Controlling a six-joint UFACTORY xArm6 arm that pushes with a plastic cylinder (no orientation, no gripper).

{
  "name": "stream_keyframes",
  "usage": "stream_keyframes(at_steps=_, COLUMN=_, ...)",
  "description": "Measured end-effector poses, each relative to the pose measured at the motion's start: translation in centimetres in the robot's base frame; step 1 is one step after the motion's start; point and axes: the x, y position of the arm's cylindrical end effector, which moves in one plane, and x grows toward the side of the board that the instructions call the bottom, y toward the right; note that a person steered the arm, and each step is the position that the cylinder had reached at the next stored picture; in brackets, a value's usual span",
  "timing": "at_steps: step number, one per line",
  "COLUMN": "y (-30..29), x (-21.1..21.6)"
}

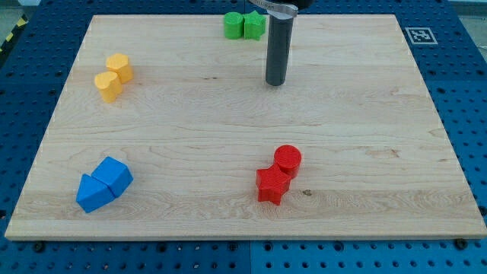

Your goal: Push the yellow hexagon to the center

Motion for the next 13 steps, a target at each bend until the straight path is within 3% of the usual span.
stream_keyframes(at_steps=2, y=-1.7, x=0.0)
stream_keyframes(at_steps=3, y=-6.5, x=-1.5)
stream_keyframes(at_steps=5, y=-10.0, x=-5.3)
stream_keyframes(at_steps=6, y=-16.6, x=-9.1)
stream_keyframes(at_steps=8, y=-30.0, x=-9.2)
stream_keyframes(at_steps=10, y=-31.1, x=-3.6)
stream_keyframes(at_steps=13, y=-28.7, x=-2.7)
